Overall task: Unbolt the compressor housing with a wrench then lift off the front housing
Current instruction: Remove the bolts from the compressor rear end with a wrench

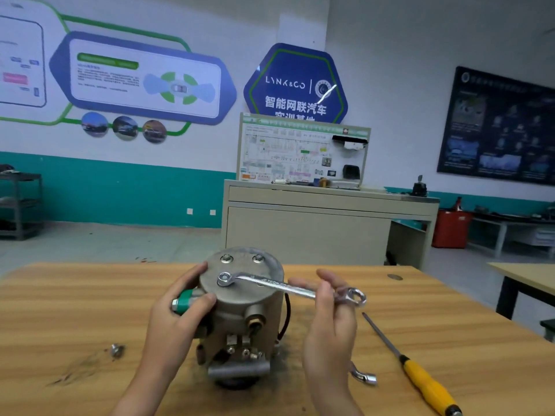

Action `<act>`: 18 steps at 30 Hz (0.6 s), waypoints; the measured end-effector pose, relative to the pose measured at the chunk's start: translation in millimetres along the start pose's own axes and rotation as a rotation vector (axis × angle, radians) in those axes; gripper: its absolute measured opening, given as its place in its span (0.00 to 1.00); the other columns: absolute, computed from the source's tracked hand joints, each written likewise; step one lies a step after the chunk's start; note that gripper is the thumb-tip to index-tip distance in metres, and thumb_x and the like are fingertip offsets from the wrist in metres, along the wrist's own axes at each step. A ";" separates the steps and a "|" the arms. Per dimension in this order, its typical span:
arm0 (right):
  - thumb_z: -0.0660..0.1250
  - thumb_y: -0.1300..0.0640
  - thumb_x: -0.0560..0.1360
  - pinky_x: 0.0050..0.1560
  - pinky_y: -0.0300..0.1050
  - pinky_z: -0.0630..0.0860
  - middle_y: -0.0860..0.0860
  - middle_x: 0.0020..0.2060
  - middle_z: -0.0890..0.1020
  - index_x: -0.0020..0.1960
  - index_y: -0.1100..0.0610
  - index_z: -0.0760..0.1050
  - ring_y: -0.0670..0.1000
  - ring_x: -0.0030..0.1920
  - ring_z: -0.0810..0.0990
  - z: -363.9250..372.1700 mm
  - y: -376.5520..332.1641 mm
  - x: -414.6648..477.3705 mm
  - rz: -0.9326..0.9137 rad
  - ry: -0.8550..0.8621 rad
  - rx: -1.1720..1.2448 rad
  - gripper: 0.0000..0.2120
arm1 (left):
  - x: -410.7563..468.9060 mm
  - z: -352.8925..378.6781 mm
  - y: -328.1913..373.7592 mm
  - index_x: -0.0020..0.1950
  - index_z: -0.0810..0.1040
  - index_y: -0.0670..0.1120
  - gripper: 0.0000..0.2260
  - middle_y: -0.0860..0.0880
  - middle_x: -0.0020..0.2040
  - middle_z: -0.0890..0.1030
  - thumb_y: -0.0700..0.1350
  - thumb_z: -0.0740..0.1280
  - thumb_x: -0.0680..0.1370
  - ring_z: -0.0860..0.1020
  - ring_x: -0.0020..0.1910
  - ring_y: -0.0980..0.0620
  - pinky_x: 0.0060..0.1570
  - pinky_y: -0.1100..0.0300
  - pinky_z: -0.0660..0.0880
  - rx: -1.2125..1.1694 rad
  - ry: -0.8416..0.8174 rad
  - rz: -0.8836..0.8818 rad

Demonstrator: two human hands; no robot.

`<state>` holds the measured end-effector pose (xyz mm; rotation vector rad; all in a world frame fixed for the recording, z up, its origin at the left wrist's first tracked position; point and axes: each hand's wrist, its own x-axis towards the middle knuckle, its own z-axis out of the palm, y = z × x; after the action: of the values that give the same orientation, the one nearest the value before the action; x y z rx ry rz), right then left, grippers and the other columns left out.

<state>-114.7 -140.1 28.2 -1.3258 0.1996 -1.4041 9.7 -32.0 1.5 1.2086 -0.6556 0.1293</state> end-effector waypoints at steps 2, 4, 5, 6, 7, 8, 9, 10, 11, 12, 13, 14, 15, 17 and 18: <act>0.58 0.56 0.79 0.41 0.22 0.67 0.43 0.44 0.80 0.42 0.45 0.75 0.30 0.45 0.76 6.4 8.0 31.3 0.166 0.027 -0.037 0.11 | 0.1 -1.0 2.4 0.53 0.78 0.58 0.21 0.58 0.53 0.78 0.32 0.67 0.73 0.78 0.50 0.59 0.46 0.57 0.76 0.019 0.000 0.004; 0.59 0.55 0.79 0.48 0.30 0.68 0.46 0.49 0.80 0.48 0.48 0.74 0.42 0.55 0.77 18.9 18.1 63.6 0.265 -0.062 -0.043 0.05 | 1.0 -0.2 4.1 0.53 0.78 0.57 0.20 0.60 0.51 0.78 0.32 0.67 0.72 0.78 0.46 0.64 0.41 0.66 0.76 0.034 -0.007 0.002; 0.60 0.56 0.79 0.51 0.36 0.68 0.48 0.51 0.80 0.53 0.51 0.74 0.48 0.57 0.77 27.8 22.4 79.9 0.315 -0.108 -0.062 0.05 | 1.2 1.1 5.1 0.53 0.78 0.57 0.20 0.61 0.51 0.78 0.31 0.67 0.72 0.77 0.45 0.67 0.40 0.70 0.75 0.042 -0.013 0.005; 0.61 0.57 0.78 0.54 0.40 0.69 0.51 0.52 0.79 0.58 0.55 0.73 0.51 0.56 0.77 37.9 26.7 95.0 0.355 -0.158 -0.109 0.10 | 2.1 2.9 5.1 0.53 0.78 0.56 0.20 0.61 0.51 0.77 0.31 0.67 0.72 0.77 0.44 0.70 0.39 0.72 0.74 0.046 -0.016 0.012; 0.62 0.58 0.78 0.57 0.44 0.70 0.53 0.51 0.78 0.61 0.60 0.72 0.52 0.53 0.76 49.3 30.7 109.4 0.379 -0.215 -0.189 0.13 | 2.5 5.1 5.9 0.52 0.78 0.56 0.20 0.62 0.51 0.77 0.31 0.67 0.72 0.76 0.44 0.71 0.39 0.73 0.74 0.053 -0.022 0.015; 0.62 0.60 0.78 0.58 0.47 0.71 0.56 0.48 0.78 0.60 0.64 0.74 0.52 0.49 0.75 62.5 32.6 121.2 0.376 -0.280 -0.303 0.13 | 2.4 7.4 7.1 0.52 0.78 0.56 0.20 0.63 0.51 0.76 0.31 0.67 0.72 0.76 0.45 0.72 0.38 0.73 0.74 0.046 -0.031 0.013; 0.62 0.61 0.77 0.60 0.52 0.72 0.59 0.45 0.78 0.56 0.68 0.75 0.53 0.46 0.74 75.4 34.2 130.7 0.355 -0.339 -0.412 0.12 | 2.1 10.1 9.0 0.52 0.78 0.57 0.20 0.62 0.51 0.76 0.32 0.68 0.72 0.76 0.45 0.70 0.37 0.72 0.74 0.041 -0.042 0.007; 0.61 0.62 0.77 0.60 0.55 0.72 0.62 0.45 0.79 0.52 0.69 0.76 0.54 0.45 0.75 88.6 33.8 137.8 0.331 -0.396 -0.511 0.11 | 2.4 13.1 10.0 0.53 0.78 0.57 0.19 0.61 0.52 0.76 0.33 0.68 0.72 0.77 0.45 0.66 0.36 0.71 0.75 0.039 -0.046 0.000; 0.60 0.62 0.77 0.59 0.55 0.72 0.63 0.46 0.79 0.49 0.68 0.76 0.56 0.46 0.76 102.1 33.0 142.5 0.310 -0.461 -0.611 0.09 | 2.7 15.7 11.2 0.53 0.78 0.58 0.19 0.61 0.52 0.76 0.33 0.68 0.72 0.78 0.46 0.63 0.34 0.70 0.75 0.048 -0.054 -0.008; 0.59 0.63 0.77 0.58 0.54 0.73 0.63 0.48 0.79 0.47 0.65 0.74 0.58 0.48 0.78 114.7 31.6 145.4 0.277 -0.524 -0.727 0.07 | 2.4 18.2 12.5 0.53 0.77 0.59 0.19 0.60 0.52 0.76 0.34 0.68 0.72 0.77 0.46 0.60 0.34 0.70 0.74 0.059 -0.058 -0.011; 0.59 0.63 0.77 0.55 0.52 0.73 0.62 0.48 0.79 0.47 0.63 0.73 0.59 0.50 0.77 125.9 28.3 144.4 0.222 -0.592 -0.868 0.05 | 2.4 19.8 13.5 0.53 0.77 0.59 0.19 0.60 0.52 0.76 0.36 0.69 0.72 0.77 0.46 0.59 0.34 0.70 0.75 0.084 -0.062 -0.010; 0.58 0.64 0.77 0.54 0.52 0.73 0.61 0.49 0.78 0.49 0.61 0.73 0.59 0.51 0.77 136.4 25.5 140.5 0.143 -0.647 -1.010 0.06 | 1.9 21.2 13.3 0.54 0.76 0.59 0.19 0.60 0.52 0.76 0.37 0.69 0.71 0.77 0.47 0.59 0.36 0.70 0.75 0.121 -0.062 0.009; 0.57 0.64 0.77 0.54 0.52 0.72 0.60 0.51 0.78 0.52 0.61 0.73 0.59 0.52 0.76 145.3 21.5 133.1 0.056 -0.694 -1.134 0.08 | 1.0 21.9 13.1 0.55 0.77 0.58 0.19 0.60 0.53 0.77 0.38 0.69 0.71 0.77 0.49 0.61 0.40 0.69 0.76 0.172 -0.060 0.031; 0.54 0.65 0.77 0.51 0.50 0.73 0.59 0.54 0.78 0.60 0.61 0.72 0.59 0.54 0.76 159.3 11.2 106.7 -0.150 -0.771 -1.236 0.14 | -1.7 24.3 16.6 0.57 0.78 0.54 0.18 0.62 0.51 0.79 0.39 0.69 0.70 0.77 0.51 0.65 0.48 0.70 0.74 0.254 -0.041 0.096; 0.54 0.66 0.77 0.47 0.48 0.72 0.59 0.55 0.78 0.63 0.60 0.70 0.59 0.54 0.76 163.7 8.8 91.9 -0.263 -0.810 -1.261 0.17 | -2.5 24.9 16.8 0.55 0.79 0.53 0.16 0.63 0.48 0.80 0.39 0.69 0.69 0.77 0.49 0.67 0.46 0.73 0.72 0.249 -0.029 0.114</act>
<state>41.3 -126.3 132.1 -2.9294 0.3909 -0.7453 -9.5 -47.5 18.8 1.4142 -0.7506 0.2965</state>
